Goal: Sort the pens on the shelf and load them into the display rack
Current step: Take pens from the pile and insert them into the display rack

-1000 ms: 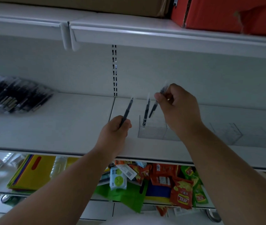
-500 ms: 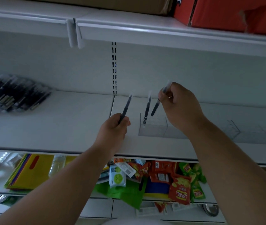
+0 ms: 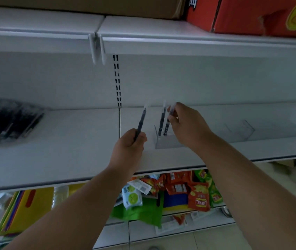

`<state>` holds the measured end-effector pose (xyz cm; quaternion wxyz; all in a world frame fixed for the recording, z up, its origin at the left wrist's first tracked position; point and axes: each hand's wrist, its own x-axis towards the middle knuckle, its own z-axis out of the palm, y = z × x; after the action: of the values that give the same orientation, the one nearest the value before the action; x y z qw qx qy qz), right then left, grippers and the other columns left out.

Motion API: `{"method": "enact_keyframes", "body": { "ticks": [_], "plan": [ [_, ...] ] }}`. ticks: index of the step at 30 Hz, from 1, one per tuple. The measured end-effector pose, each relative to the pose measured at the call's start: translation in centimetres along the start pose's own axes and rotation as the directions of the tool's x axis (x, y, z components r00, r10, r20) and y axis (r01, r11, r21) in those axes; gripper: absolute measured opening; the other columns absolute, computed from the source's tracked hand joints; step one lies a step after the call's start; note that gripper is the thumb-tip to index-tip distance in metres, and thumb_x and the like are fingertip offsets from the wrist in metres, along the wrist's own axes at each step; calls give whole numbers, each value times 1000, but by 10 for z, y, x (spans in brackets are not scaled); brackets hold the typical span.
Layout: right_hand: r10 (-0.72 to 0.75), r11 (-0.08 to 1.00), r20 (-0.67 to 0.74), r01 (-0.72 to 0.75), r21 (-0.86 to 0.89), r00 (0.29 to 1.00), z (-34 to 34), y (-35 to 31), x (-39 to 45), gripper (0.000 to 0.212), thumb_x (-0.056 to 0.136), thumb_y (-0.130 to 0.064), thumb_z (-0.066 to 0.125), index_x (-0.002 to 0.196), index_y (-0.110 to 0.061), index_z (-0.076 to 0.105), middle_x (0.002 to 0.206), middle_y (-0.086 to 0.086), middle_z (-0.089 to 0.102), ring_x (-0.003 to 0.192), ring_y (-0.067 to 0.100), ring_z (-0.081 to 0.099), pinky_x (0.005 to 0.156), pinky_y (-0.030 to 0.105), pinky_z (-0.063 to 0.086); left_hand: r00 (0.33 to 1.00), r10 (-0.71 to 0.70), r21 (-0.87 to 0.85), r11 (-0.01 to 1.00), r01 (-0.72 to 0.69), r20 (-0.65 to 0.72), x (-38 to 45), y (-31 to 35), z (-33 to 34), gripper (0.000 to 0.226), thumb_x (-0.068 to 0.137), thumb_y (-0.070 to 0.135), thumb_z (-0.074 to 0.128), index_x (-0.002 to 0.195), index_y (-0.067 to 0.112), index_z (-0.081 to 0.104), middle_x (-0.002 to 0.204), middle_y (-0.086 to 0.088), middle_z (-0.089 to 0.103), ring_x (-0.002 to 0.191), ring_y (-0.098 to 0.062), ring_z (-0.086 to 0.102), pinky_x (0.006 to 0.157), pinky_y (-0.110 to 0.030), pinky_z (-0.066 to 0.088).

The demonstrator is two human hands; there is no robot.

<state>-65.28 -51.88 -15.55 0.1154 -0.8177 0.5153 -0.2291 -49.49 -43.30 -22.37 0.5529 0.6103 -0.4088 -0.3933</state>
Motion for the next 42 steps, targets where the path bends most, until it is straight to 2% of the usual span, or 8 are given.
{"method": "enact_keyframes", "body": {
  "ticks": [6, 8, 14, 19, 23, 28, 33, 42],
  "plan": [
    [138, 987, -155, -123, 102, 978, -2, -7, -20, 29, 97, -36, 55, 122, -20, 56, 97, -7, 60, 85, 12, 57, 68, 25, 38, 1000, 28, 41, 999, -28, 4, -8, 6, -2, 20, 98, 25, 50, 82, 19, 60, 56, 6, 48, 51, -12, 42, 53, -29, 34],
    [121, 984, -210, -90, 154, 970, -8, -11, -31, 22, 96, -37, 56, 113, -22, 60, 93, -11, 58, 78, 6, 55, 63, 20, 37, 998, 55, 83, 995, -56, 12, -14, 11, -4, 21, 99, 25, 49, 83, 18, 60, 58, 6, 48, 52, -11, 42, 53, -28, 35],
    [117, 767, 34, -112, 631, 993, -15, -31, -44, 17, 95, -26, 62, 92, -10, 67, 80, 8, 69, 54, 9, 56, 54, 23, 48, 972, 175, 212, 955, -207, 160, -40, 24, 9, 21, 99, 25, 47, 84, 12, 53, 61, 1, 43, 53, -10, 38, 53, -29, 34],
    [142, 667, 39, -124, 735, 989, -24, -20, -41, 20, 94, -19, 63, 81, -5, 63, 75, 18, 66, 55, 16, 57, 49, 18, 41, 935, 264, 378, 862, -338, 235, -41, 32, 16, 21, 101, 31, 45, 82, 25, 50, 59, 5, 46, 50, -6, 41, 48, -19, 34],
    [232, 716, -126, -81, 693, 965, -41, -1, -32, 17, 95, -21, 61, 84, -9, 64, 77, 3, 71, 59, 11, 64, 53, 21, 45, 935, 332, 526, 778, -345, 123, -30, 24, 15, 10, 98, 34, 47, 91, 30, 54, 72, 9, 56, 63, -3, 51, 53, -14, 34],
    [176, 829, -275, 8, 560, 945, -50, 15, -13, 15, 93, -27, 64, 80, -20, 65, 80, -5, 71, 69, 14, 69, 74, 44, 59, 830, 535, 691, 541, -480, 157, -19, 13, 23, 25, 94, 23, 56, 117, 16, 64, 112, 5, 58, 104, -6, 48, 93, -22, 37],
    [32, 906, -231, 70, 418, 972, -41, 13, -3, 14, 92, -28, 64, 79, -23, 63, 82, -7, 70, 75, 13, 66, 77, 38, 56, 822, 516, 760, 425, -491, 243, -17, 4, 37, 40, 92, 23, 57, 131, 13, 59, 128, -1, 58, 121, -19, 50, 104, -37, 43],
    [-74, 963, -247, 134, 235, 966, -42, 11, 7, 17, 95, -29, 60, 85, -16, 64, 78, -7, 64, 70, 6, 57, 63, 16, 43, 834, 504, 778, 423, -465, 224, -18, 3, 42, 40, 89, 23, 56, 128, 13, 62, 123, -1, 61, 118, -18, 52, 101, -34, 44]
  ]
}}
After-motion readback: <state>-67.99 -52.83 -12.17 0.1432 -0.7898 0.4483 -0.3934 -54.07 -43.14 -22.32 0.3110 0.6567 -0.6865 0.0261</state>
